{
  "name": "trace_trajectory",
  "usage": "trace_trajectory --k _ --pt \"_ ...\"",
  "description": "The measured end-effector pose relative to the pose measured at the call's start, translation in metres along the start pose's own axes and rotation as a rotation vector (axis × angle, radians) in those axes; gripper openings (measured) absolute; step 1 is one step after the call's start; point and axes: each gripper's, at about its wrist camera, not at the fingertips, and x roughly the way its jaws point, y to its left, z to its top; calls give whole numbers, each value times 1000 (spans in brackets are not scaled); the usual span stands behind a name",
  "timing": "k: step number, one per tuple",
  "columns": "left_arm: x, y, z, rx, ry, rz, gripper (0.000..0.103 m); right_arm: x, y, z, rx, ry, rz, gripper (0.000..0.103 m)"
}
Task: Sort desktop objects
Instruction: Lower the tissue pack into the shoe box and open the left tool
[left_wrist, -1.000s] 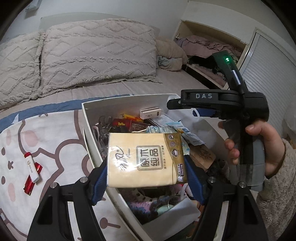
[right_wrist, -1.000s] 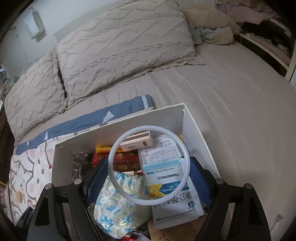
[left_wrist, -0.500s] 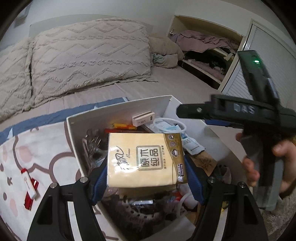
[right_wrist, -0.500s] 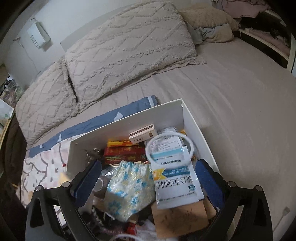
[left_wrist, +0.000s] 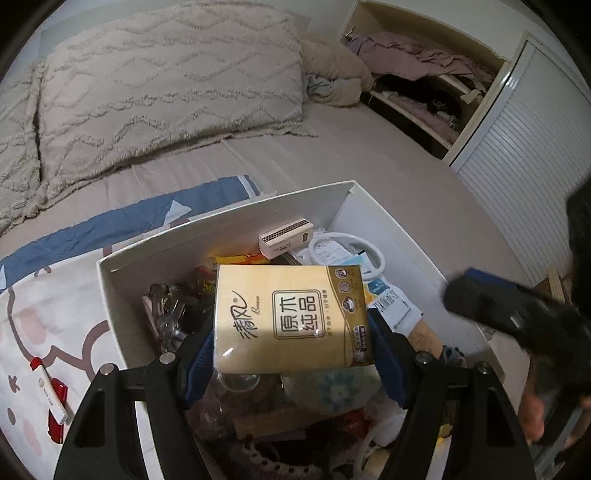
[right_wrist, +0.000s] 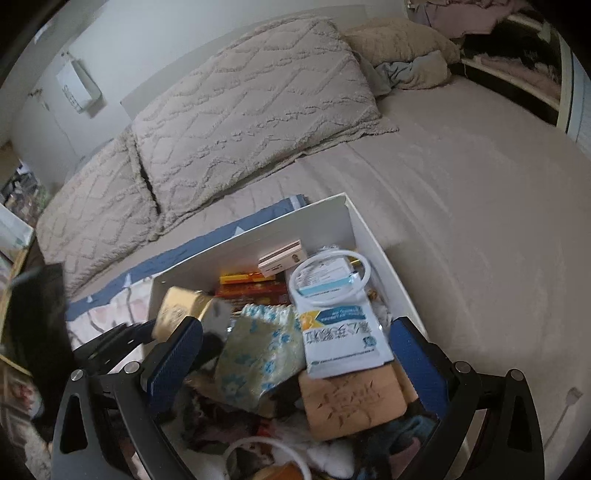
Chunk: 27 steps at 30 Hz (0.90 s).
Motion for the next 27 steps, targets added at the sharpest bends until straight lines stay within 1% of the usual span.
trace_trajectory --k 3,6,10,14,15,16,17,19,21,27 --pt "9 0 8 -15 34 1 74 -3 -3 -7 17 -3 27 101" --pt "20 3 18 -55 78 -22 74 -6 -5 -12 15 -12 14 101" --pt "26 5 26 -89 88 -35 74 -12 -11 -19 35 -24 22 101" --pt "31 4 27 -94 102 -38 76 -18 -16 -24 48 -39 22 101" --pt "33 4 28 -96 110 -47 81 -19 -16 -26 45 -39 17 101" --pt "33 4 28 -99 116 -63 96 -19 -16 -28 39 -38 8 101" --pt "31 3 27 -101 106 -69 103 -19 -16 -30 35 -38 6 101" --pt "27 0 27 -86 81 -49 103 -16 -18 -35 40 -26 13 101" --pt "25 -2 27 -64 76 -28 103 -13 -21 -40 54 -14 14 101" --pt "18 2 23 -70 74 -44 103 -12 -24 -49 70 -2 6 101"
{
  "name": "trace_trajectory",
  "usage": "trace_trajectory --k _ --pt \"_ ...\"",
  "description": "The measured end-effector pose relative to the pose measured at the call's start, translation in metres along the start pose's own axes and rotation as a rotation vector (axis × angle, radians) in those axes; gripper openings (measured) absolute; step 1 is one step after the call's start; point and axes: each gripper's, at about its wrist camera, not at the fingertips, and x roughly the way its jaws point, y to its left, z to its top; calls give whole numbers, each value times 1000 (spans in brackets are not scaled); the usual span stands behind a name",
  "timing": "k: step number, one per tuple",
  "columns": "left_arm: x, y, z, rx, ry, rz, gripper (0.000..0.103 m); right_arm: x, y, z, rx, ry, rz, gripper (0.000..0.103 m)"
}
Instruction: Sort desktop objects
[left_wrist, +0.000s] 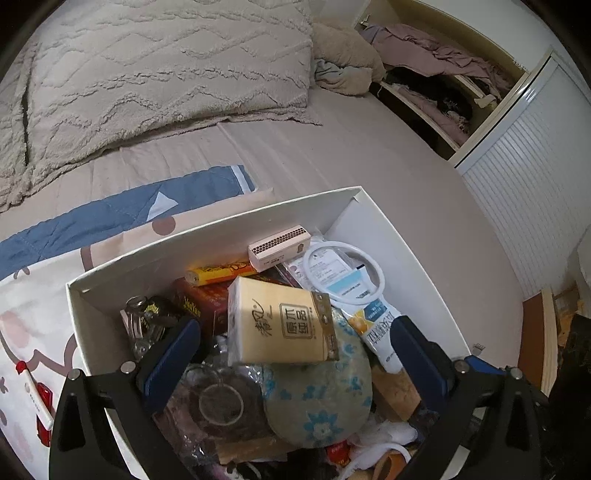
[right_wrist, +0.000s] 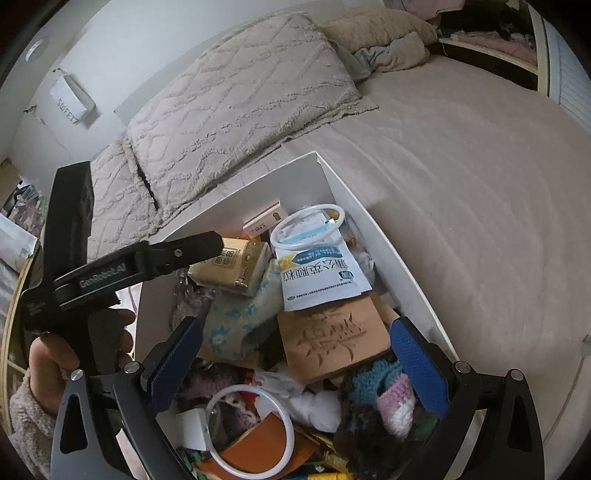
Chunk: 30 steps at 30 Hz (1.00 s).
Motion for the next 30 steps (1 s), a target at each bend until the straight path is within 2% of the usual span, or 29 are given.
trace_trajectory --k 4,13,25,30 --pt "-6 0 -4 -2 0 -17 103 -1 1 -2 -6 -5 -5 101" --pt "-28 -2 -15 27 -49 3 103 -9 11 -7 -36 -30 -26 101" --pt "-74 11 -44 35 -132 43 103 -37 33 -21 -82 -94 -41 101" --pt "-95 15 -63 50 -170 83 103 -52 45 -32 -119 -119 -48 101"
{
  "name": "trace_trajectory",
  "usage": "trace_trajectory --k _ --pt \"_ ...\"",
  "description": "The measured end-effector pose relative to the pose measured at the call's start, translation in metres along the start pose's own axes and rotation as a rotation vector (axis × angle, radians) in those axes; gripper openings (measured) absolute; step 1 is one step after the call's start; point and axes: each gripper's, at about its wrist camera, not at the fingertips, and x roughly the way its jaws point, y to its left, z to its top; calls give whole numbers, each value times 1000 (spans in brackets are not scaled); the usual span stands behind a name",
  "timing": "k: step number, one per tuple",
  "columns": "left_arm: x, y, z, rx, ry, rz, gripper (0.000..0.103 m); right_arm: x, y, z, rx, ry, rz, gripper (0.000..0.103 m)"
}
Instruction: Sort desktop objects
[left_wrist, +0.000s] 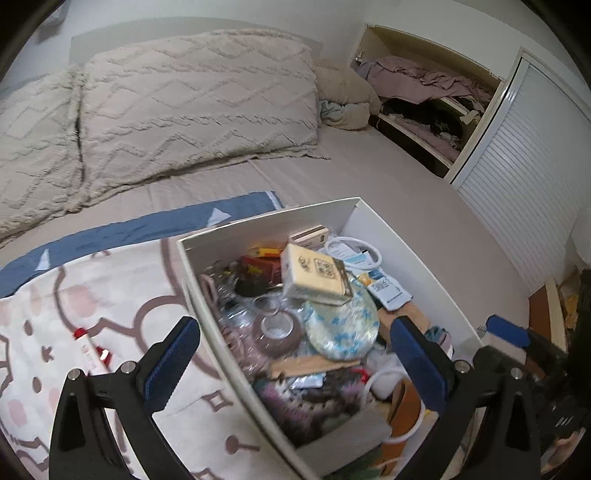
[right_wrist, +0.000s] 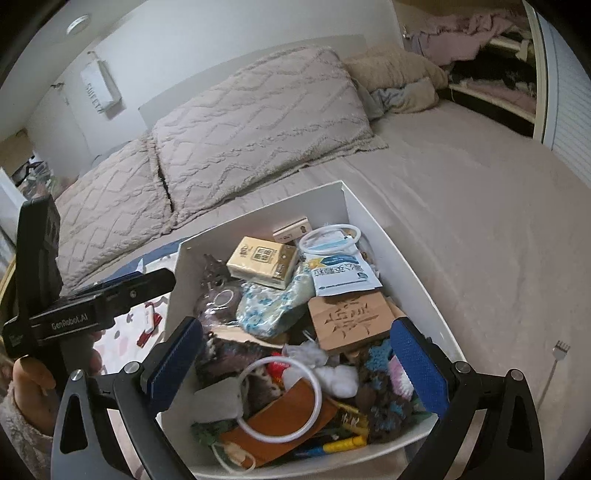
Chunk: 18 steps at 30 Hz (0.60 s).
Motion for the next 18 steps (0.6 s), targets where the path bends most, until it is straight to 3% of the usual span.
trace_trajectory --k 18 --pt "-94 3 -67 2 -101 41 103 -66 36 -42 -79 -100 -4 101"
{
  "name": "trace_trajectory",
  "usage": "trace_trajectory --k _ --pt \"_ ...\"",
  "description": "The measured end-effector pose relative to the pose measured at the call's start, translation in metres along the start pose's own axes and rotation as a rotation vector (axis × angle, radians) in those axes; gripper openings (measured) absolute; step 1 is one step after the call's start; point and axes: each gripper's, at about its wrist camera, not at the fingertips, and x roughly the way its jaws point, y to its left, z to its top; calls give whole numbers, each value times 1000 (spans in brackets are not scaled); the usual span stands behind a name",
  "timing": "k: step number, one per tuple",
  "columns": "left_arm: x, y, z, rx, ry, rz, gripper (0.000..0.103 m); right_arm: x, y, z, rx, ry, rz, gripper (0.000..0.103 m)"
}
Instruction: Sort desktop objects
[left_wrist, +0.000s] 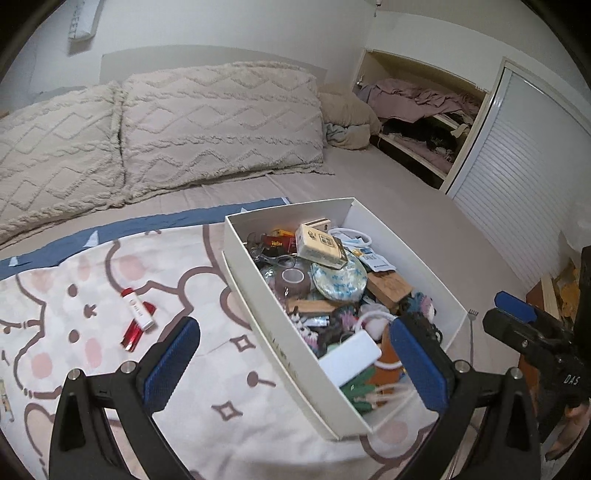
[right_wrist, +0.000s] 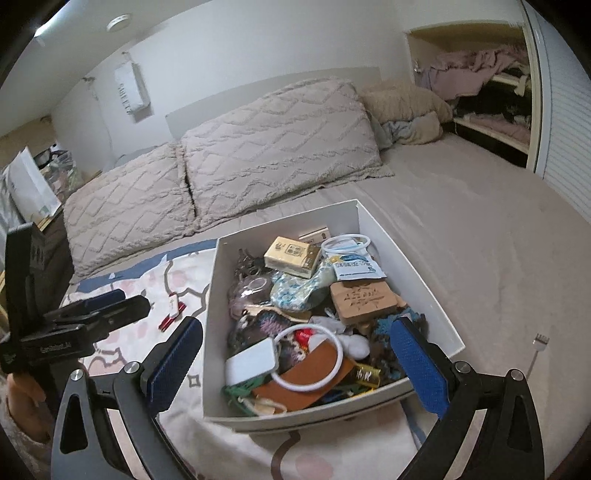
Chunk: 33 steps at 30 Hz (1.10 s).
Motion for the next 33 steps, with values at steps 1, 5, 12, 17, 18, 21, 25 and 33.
trace_trajectory --k 1,5,12,17,18,21,25,33 --pt "-7 -2 -4 7 -7 3 103 -3 2 -3 -8 -2 0 101" --pt "-28 -6 -18 25 -31 15 103 -19 13 -15 -41 -18 -17 101" --pt "-61 -12 -38 38 -76 28 103 -47 20 -32 -64 -75 -58 101" --pt "-81 -18 -52 53 -114 58 103 -63 30 -43 -92 -101 -73 103" --pt "-85 -19 -56 59 -120 68 103 -66 32 -46 -98 -105 -78 103" --pt "-95 -20 -65 65 -129 74 103 -75 37 -54 -118 -112 -88 103" --pt "-107 -21 -75 59 -139 64 103 -86 41 -63 -130 -111 -97 103" --pt "-125 -22 -99 61 -155 99 103 -106 53 -80 -158 -126 -99 103"
